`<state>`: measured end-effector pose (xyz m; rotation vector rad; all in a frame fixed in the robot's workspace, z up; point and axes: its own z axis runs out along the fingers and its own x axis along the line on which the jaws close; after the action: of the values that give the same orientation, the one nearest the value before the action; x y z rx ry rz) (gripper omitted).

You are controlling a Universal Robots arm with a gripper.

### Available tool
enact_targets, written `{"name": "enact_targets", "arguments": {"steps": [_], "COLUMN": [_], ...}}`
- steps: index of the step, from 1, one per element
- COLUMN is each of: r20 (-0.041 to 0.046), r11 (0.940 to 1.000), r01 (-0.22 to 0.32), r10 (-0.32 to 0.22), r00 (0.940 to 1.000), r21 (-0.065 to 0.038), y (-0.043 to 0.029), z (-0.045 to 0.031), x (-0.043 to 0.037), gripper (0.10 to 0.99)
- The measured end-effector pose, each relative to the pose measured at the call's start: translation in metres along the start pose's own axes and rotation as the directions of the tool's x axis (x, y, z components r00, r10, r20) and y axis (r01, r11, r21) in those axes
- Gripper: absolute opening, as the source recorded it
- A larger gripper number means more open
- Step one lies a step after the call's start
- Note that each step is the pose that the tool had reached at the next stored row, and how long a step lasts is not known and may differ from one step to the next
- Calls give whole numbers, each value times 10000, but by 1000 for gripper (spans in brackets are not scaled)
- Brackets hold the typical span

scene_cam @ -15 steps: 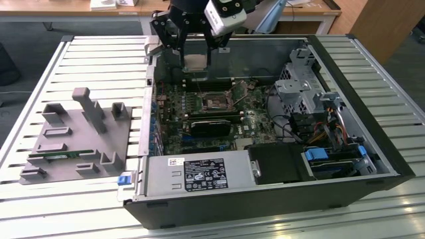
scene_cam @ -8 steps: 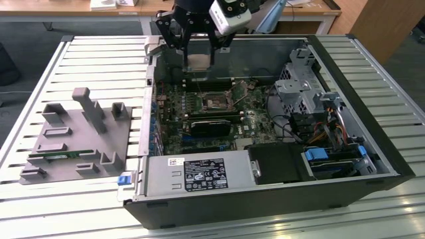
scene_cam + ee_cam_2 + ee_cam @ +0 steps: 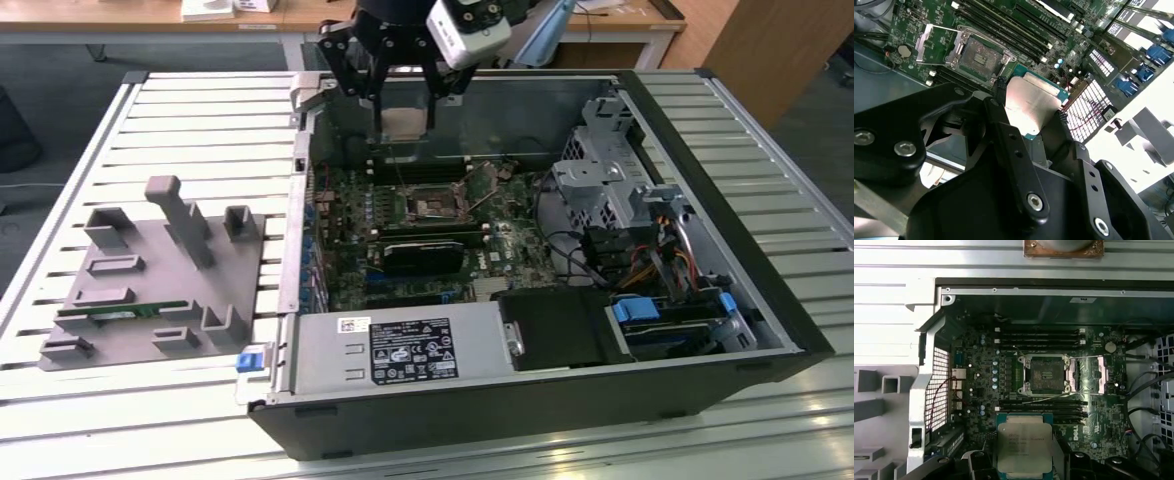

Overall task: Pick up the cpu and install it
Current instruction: 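Pick up the cpu and move it towards the insertion slot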

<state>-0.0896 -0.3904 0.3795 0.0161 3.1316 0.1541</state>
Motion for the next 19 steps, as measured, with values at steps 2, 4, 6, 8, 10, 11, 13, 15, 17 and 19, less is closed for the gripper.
{"name": "enact_targets", "arguments": {"steps": [2, 4, 6, 8, 10, 11, 13, 15, 17, 19], "r20": [0, 1, 1, 1, 0, 0, 0, 0, -1, 0], "r11": [10000, 10000, 10000, 10000, 10000, 10000, 10000, 10000, 10000, 10000], "r01": [0, -1, 0, 0, 0, 0, 0, 2, 0, 0], "r10": [0, 1, 0, 0, 0, 0, 0, -2, 0, 0], "r00": [10000, 10000, 10000, 10000, 10000, 10000, 10000, 10000, 10000, 10000], "r21": [0, -1, 0, 0, 0, 1, 0, 0, 1, -1], "y": [5, 15, 33, 62, 104, 130, 190, 251, 306, 355], "z": [1, 2, 4, 7, 12, 14, 21, 29, 38, 48], "x": [-8, -15, -21, -26, -36, -45, -70, -107, -150, -199], "gripper": [529, 529, 529, 529, 529, 529, 529, 529, 529, 529]}}
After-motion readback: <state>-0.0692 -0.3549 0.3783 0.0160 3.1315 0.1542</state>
